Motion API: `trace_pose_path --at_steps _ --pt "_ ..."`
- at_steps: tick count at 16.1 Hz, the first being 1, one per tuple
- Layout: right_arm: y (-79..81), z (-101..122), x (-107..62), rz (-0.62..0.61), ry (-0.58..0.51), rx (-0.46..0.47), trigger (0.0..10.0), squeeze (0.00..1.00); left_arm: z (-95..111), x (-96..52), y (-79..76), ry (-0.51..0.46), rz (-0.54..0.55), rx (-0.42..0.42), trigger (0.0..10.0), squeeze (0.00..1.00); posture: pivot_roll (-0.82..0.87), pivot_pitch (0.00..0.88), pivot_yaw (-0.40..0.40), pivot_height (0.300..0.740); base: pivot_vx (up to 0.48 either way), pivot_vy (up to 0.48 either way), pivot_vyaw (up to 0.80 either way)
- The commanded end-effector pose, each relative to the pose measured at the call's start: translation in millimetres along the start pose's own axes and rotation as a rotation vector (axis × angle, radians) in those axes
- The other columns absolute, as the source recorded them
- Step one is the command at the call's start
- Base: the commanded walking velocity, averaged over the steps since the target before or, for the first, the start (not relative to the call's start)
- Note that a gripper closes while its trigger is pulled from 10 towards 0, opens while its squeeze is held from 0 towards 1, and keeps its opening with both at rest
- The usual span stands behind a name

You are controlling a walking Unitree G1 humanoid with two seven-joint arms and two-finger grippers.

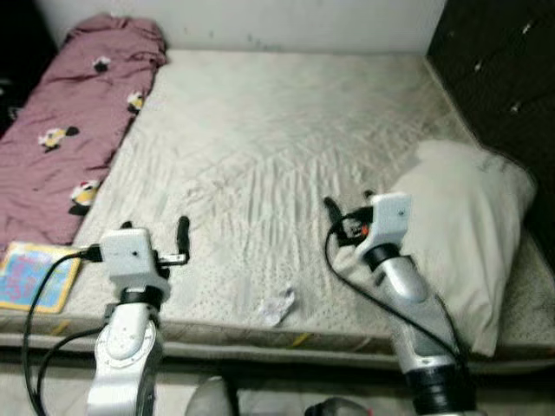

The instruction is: Clean up the room

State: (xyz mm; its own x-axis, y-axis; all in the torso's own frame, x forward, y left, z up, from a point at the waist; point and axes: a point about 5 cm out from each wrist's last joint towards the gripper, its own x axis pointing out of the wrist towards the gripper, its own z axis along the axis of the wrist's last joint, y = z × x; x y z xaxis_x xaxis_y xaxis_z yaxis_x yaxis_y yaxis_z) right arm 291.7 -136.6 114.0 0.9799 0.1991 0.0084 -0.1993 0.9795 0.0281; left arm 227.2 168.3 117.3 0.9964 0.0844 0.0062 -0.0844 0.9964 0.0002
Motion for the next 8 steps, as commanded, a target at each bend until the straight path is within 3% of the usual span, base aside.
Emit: trace_pose_path --at_steps 1,8 --pt "-2.7 3.5 -1.2 -0.026 -0.014 0.008 10.0 0.00 2.8 -1.6 2.4 -0.007 0.006 0.011 10.0 0.00 0.00 0.105 0.001 0.740 0.000 0.000 0.00" --pt "-2.7 2.6 -2.0 -0.029 -0.010 0.022 10.0 0.00 2.1 -1.2 2.4 -0.001 0.025 0.018 10.0 0.00 0.00 0.104 -0.004 0.723 0.000 0.000 0.00"
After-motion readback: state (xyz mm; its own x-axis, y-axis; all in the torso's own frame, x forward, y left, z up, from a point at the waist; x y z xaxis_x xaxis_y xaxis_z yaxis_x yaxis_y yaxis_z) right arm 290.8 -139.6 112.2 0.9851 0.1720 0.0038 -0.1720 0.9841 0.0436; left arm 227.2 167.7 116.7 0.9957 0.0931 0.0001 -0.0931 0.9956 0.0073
